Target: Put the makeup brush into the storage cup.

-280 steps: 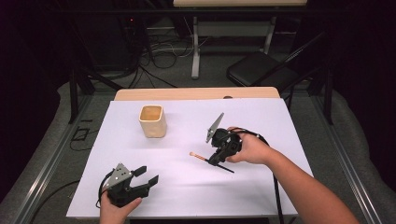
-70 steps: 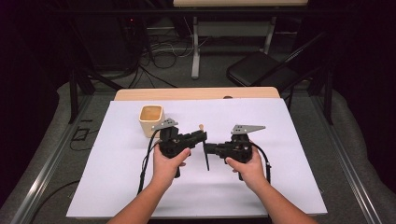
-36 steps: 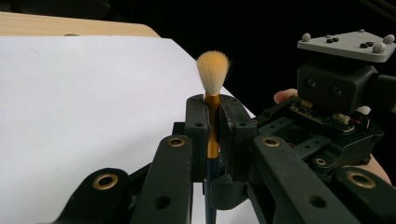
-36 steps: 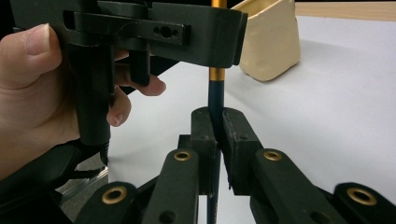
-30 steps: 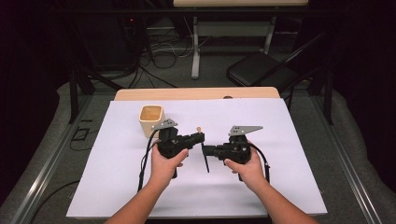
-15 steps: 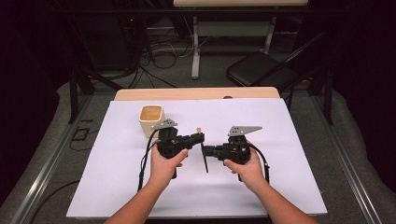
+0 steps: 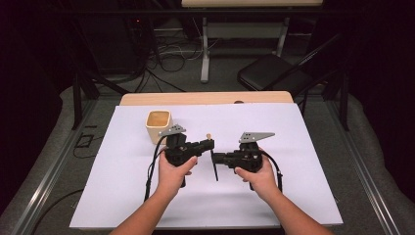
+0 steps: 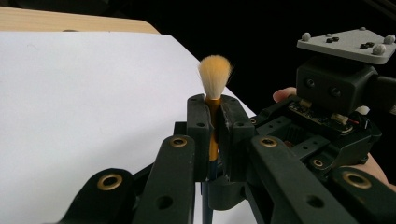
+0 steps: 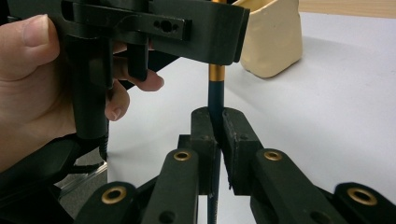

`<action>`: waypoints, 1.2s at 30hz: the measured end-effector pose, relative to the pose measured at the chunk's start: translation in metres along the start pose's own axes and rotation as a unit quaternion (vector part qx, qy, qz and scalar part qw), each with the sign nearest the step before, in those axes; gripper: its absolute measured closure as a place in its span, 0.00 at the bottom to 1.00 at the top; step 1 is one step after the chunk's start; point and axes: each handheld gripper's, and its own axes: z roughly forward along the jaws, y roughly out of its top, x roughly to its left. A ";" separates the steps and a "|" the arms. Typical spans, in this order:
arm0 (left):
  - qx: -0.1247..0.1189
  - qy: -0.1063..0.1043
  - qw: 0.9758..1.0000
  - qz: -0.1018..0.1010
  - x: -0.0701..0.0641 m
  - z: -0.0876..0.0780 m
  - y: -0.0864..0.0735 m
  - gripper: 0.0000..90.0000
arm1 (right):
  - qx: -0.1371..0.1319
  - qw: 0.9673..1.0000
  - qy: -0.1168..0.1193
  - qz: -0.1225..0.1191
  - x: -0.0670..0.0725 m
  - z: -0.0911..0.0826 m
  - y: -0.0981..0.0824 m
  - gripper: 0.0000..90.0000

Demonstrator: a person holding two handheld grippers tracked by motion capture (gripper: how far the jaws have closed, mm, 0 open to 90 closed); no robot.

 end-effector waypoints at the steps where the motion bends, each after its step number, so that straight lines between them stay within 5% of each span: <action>1: 0.000 0.000 1.000 0.002 0.000 0.000 0.000 0.93 | -0.002 1.000 0.000 -0.001 0.000 0.000 0.000 0.93; 24: -0.022 0.009 1.000 0.016 -0.002 -0.009 0.001 0.93 | 0.018 0.998 -0.042 -0.039 0.008 -0.004 -0.001 0.62; 36: -0.026 0.018 0.999 0.029 -0.005 -0.012 0.001 0.93 | 0.028 0.993 -0.084 -0.078 0.017 -0.004 -0.002 0.53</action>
